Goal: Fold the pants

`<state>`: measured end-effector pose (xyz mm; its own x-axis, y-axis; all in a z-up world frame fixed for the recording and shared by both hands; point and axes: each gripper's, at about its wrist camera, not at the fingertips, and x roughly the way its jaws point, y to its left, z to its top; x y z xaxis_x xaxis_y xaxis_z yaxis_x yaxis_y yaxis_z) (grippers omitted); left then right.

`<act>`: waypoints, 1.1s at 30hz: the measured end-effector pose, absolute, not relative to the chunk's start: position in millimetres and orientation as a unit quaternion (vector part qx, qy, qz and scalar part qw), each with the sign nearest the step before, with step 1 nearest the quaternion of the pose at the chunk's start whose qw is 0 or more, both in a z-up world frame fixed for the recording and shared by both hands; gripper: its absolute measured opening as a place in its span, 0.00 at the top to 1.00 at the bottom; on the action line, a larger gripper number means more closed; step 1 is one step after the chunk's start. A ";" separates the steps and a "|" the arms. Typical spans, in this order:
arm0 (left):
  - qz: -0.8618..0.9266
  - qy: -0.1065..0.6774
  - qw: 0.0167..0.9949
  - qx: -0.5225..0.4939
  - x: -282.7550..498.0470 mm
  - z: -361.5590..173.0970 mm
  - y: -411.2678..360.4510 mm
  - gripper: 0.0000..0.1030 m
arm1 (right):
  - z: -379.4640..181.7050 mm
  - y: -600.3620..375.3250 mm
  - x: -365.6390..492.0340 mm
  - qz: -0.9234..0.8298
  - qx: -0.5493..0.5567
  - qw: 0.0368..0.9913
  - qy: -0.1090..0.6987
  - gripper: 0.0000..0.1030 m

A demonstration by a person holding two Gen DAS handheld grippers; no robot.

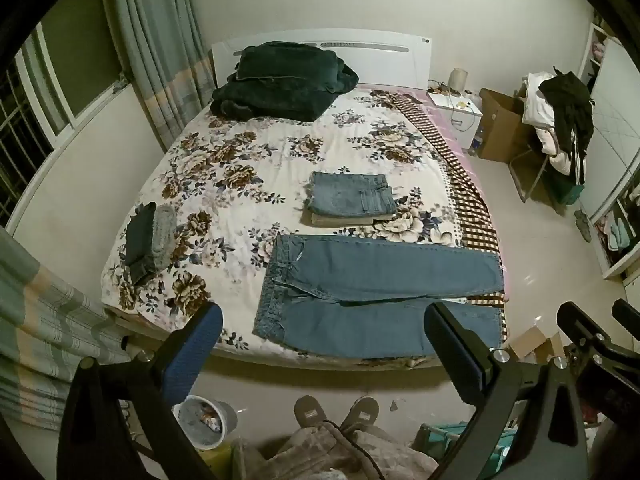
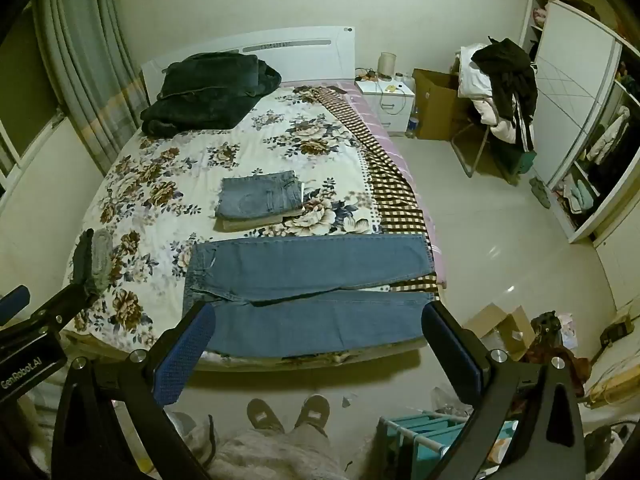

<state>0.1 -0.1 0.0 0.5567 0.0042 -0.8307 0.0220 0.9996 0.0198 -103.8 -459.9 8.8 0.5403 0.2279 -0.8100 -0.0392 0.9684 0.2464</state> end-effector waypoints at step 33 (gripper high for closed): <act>-0.009 0.473 0.881 0.005 -0.3 -0.5 0.5 0.00 | 12.7 -456.6 -104.4 0.077 0.098 0.870 0.477 0.00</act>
